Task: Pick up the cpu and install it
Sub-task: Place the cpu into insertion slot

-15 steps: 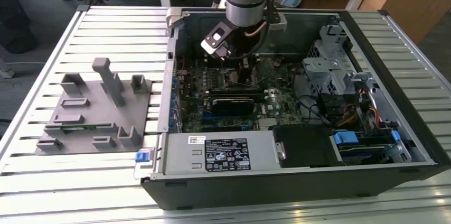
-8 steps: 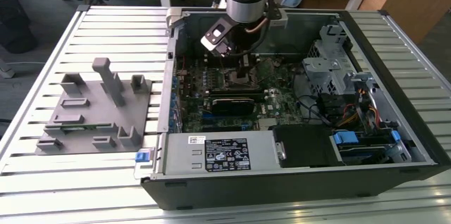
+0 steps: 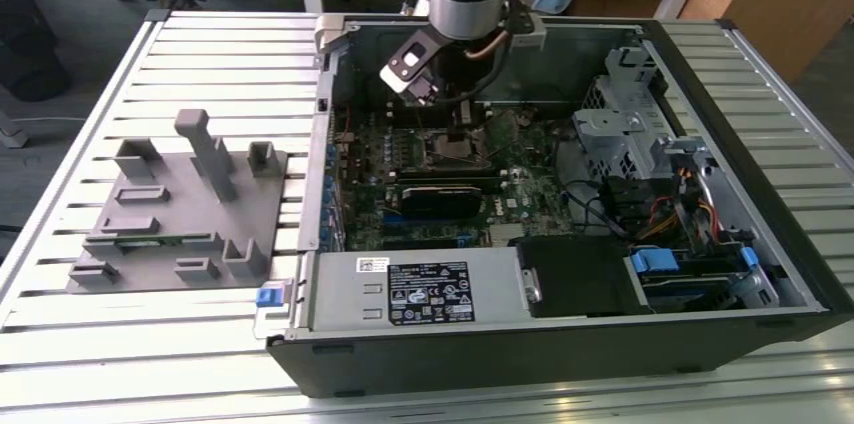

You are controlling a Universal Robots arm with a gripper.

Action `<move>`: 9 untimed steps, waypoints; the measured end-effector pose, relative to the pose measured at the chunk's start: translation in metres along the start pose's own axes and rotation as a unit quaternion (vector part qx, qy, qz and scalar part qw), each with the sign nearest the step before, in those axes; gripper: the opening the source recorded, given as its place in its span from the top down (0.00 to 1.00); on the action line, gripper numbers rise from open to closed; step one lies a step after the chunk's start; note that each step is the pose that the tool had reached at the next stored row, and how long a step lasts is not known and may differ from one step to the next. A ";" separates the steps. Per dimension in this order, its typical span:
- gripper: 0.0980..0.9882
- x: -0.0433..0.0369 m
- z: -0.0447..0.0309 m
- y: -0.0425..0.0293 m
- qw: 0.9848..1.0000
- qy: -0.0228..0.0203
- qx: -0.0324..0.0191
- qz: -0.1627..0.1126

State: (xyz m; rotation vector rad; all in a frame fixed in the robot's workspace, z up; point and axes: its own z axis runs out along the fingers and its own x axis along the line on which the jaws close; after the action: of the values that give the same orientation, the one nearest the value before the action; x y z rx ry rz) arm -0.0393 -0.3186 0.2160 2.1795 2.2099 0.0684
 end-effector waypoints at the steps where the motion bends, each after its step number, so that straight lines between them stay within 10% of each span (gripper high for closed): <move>1: 0.99 0.0000 -0.0003 0.0000 1.000 0.000 0.000 0.000; 9: 0.99 0.0000 -0.0038 0.0002 1.000 0.000 0.000 0.000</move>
State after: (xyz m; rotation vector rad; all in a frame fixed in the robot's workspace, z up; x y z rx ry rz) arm -0.0393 -0.3186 0.2199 2.1796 2.2101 0.0679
